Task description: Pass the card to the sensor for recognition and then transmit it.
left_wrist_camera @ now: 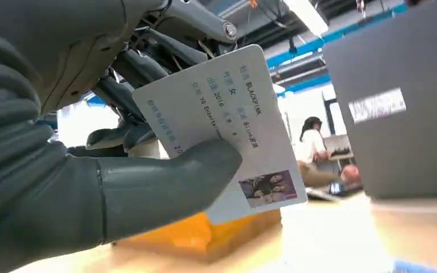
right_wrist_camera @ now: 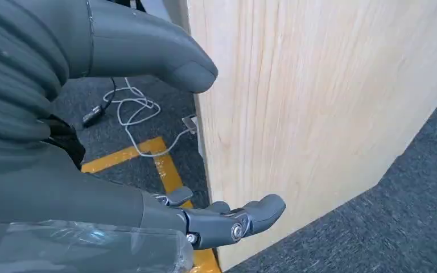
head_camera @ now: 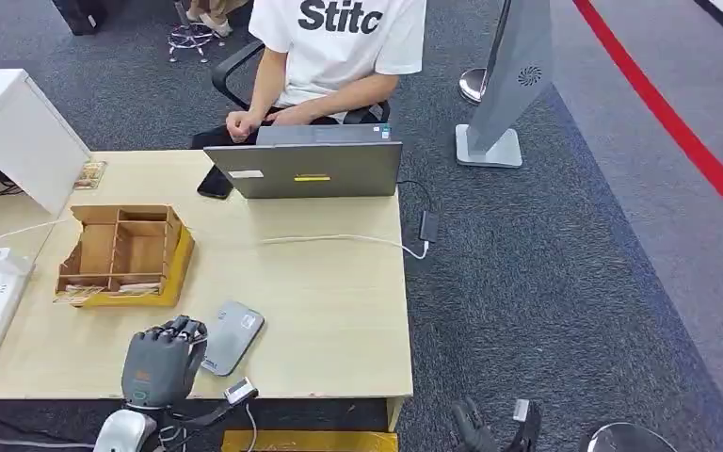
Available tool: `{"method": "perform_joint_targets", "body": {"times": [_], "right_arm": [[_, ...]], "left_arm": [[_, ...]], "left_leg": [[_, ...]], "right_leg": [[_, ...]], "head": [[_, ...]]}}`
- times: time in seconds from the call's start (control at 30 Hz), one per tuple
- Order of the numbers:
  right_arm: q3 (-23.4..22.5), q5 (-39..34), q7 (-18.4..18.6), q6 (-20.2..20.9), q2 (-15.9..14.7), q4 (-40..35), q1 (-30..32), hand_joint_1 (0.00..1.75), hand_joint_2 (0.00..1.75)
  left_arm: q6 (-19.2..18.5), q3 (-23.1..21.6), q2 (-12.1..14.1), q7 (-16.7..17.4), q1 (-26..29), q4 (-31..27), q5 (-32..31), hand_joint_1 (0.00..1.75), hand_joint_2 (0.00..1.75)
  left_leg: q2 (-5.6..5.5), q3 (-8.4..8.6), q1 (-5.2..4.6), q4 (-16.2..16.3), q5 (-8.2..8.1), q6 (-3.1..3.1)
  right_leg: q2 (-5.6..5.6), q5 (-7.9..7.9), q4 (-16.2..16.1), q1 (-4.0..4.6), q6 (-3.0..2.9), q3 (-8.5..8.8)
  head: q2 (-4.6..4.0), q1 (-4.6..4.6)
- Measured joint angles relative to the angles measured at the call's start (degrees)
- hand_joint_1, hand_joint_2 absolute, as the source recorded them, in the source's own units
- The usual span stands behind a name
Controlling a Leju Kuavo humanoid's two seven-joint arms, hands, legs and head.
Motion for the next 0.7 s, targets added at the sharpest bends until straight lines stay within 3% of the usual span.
{"method": "perform_joint_targets", "body": {"times": [0.33,0.7], "right_arm": [[1.5,-0.1,0.6,-0.2,0.0,0.0,-0.1,0.0,1.75],[1.6,-0.5,0.9,-0.2,0.0,0.0,-0.1,0.0,1.75]], "left_arm": [[0.3,3.8,-0.5,1.8,-3.0,9.0,-0.1,1.75,1.75],[0.4,7.7,-0.5,0.8,-3.5,9.5,-0.2,1.75,1.75]], "left_leg": [[-0.04,-0.01,0.0,0.0,0.01,-0.01],[-0.05,-0.01,0.0,0.0,0.02,0.0]], "right_leg": [[-0.05,0.01,0.0,0.0,-0.01,0.02],[-0.06,0.0,0.0,0.0,-0.01,0.01]], "head": [[0.0,0.0],[0.0,0.0]]}}
